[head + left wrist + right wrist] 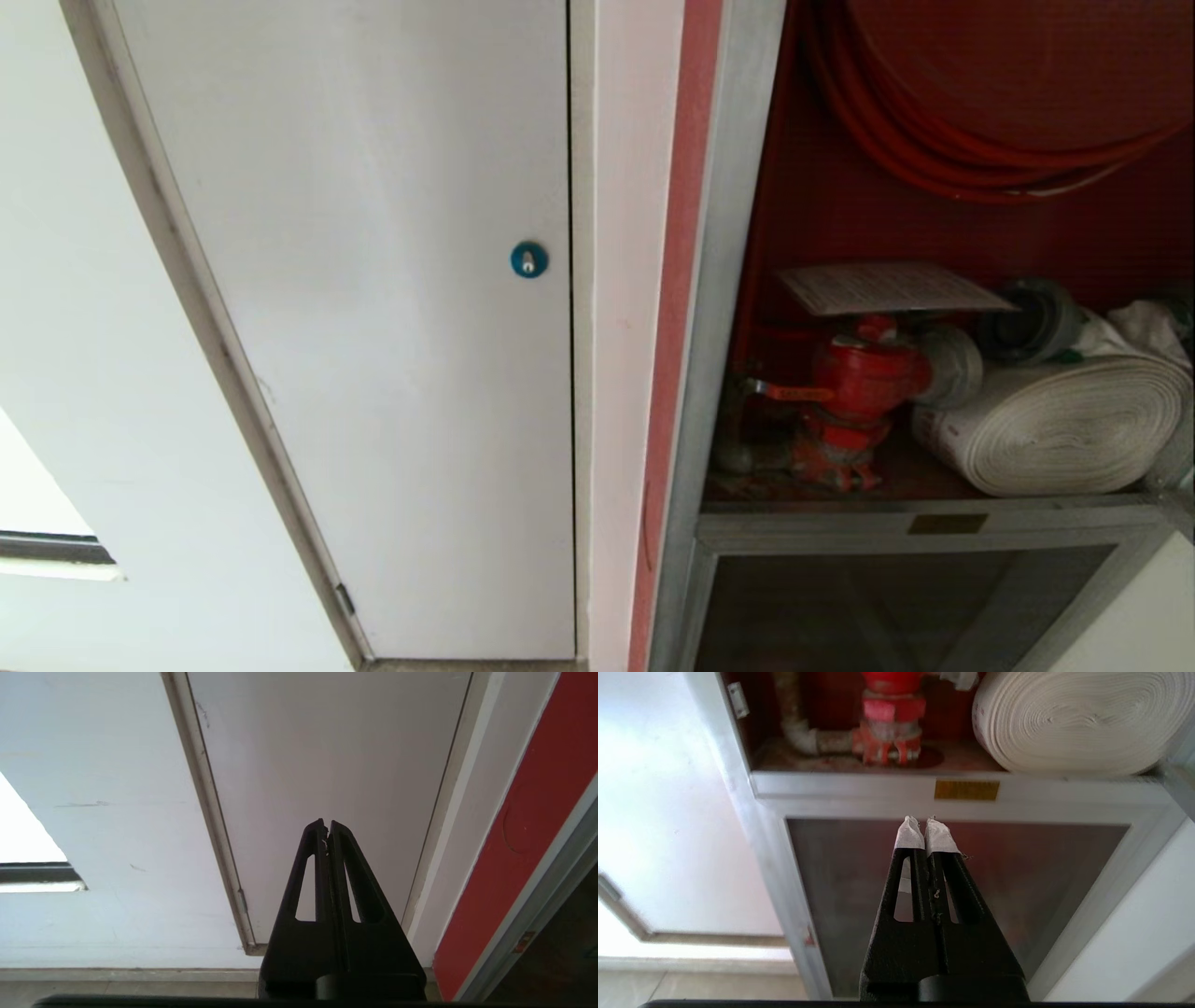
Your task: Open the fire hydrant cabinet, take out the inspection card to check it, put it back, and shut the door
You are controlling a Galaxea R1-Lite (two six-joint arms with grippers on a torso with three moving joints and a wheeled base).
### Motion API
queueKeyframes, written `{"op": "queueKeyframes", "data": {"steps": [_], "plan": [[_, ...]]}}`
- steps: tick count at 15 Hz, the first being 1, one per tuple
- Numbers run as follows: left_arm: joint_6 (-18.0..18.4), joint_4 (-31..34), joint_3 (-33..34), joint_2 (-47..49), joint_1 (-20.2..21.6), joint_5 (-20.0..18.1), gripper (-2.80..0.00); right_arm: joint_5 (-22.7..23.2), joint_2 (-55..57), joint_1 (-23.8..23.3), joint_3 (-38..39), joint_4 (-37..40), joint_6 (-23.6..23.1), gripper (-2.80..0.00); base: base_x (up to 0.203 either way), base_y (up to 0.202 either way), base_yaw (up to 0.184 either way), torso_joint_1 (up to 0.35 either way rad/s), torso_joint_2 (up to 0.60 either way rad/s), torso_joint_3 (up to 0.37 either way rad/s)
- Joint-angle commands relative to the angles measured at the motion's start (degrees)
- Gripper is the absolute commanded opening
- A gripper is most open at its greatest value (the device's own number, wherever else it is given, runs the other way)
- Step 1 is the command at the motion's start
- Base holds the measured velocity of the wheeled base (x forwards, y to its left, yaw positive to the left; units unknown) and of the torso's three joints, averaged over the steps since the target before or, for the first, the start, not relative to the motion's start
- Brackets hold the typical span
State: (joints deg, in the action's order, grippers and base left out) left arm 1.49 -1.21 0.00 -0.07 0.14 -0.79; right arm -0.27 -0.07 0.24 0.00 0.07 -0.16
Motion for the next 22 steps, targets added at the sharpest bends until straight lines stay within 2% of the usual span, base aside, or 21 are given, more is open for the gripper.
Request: {"op": "queueKeyframes", "data": {"steps": [1, 15, 22], "plan": [[0.01, -0.02, 0.44, -0.01, 0.04, 0.00, -2.80, 0.00, -0.02, 0.02, 0.00, 0.01, -0.02, -2.80, 0.189, 0.000, 0.000, -0.001, 0.00, 0.004], [-0.26, -0.01, 0.43, -0.01, 0.04, 0.00, -2.80, 0.00, -0.01, 0.02, 0.00, 0.01, -0.02, -2.80, 0.192, 0.000, 0.000, 0.004, 0.00, 0.002], [-0.26, 0.06, 0.44, -0.01, 0.04, 0.00, -2.80, 0.00, -0.09, 0.02, 0.00, 0.01, -0.02, -2.80, 0.000, 0.000, 0.000, -0.003, 0.00, 0.001]]}}
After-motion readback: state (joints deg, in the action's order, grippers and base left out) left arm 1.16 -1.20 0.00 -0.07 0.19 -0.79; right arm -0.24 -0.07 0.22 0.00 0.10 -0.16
